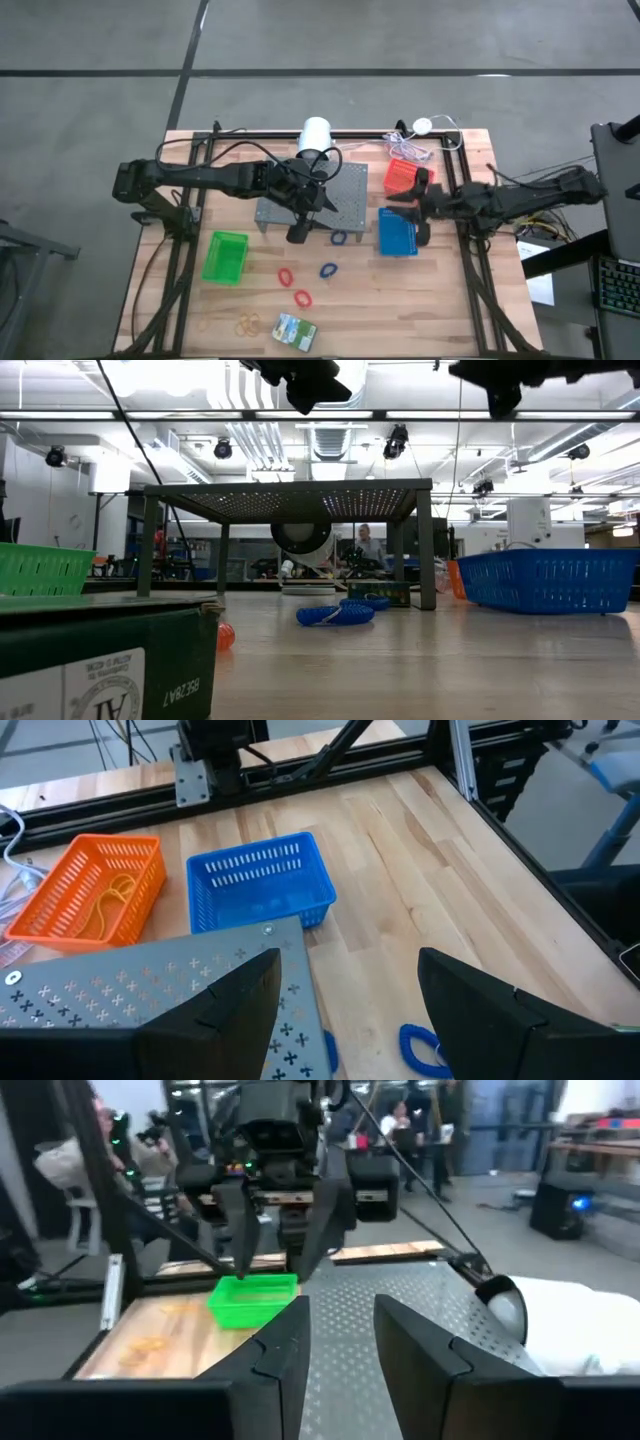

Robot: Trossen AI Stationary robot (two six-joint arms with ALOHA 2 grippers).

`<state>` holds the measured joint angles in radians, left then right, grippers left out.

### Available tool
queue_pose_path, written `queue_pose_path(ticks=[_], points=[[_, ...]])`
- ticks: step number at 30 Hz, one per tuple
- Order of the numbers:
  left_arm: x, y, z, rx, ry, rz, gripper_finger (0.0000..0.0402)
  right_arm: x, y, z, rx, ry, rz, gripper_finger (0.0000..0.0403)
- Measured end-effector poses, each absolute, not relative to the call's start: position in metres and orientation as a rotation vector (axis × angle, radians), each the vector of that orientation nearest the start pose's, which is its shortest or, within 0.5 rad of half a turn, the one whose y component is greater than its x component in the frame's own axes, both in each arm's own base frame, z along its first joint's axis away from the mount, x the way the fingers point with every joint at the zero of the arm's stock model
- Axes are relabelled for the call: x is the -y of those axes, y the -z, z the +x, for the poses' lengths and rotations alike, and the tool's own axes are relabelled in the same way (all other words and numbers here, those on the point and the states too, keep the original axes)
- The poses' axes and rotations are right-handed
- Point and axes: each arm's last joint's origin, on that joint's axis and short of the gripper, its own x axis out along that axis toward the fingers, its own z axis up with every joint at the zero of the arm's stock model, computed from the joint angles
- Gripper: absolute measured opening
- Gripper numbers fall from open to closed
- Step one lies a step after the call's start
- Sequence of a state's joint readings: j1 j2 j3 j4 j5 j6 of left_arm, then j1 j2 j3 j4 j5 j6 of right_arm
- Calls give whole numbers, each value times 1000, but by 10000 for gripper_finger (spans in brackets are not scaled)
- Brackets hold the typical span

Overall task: Pick & Place Office Desk Supplies
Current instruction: Put the yellow rubber band into the orange bin

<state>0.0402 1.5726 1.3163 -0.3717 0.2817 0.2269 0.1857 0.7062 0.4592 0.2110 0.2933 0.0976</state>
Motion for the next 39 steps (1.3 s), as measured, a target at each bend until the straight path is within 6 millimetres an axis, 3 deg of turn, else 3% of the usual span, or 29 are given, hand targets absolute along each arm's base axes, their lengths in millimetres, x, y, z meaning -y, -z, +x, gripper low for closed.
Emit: queue_pose_path(ticks=[4,11,18,27,32,39], points=[[-6,-307,350,-591,302,118,238,-34,-252,169,-66,188,69,108],[-4,-315,333,-667,262,51,238,-51,-248,170,-93,197,30,114],[10,-329,293,-826,-108,64,238,-54,-251,170,-93,183,-57,107],[63,-345,260,-816,19,25,238,-54,-249,170,-106,181,-99,96],[94,-339,248,-866,64,-60,238,-54,-248,170,-107,180,-100,97],[126,-315,230,-968,21,-268,238,-54,-248,170,-108,180,-98,102]])
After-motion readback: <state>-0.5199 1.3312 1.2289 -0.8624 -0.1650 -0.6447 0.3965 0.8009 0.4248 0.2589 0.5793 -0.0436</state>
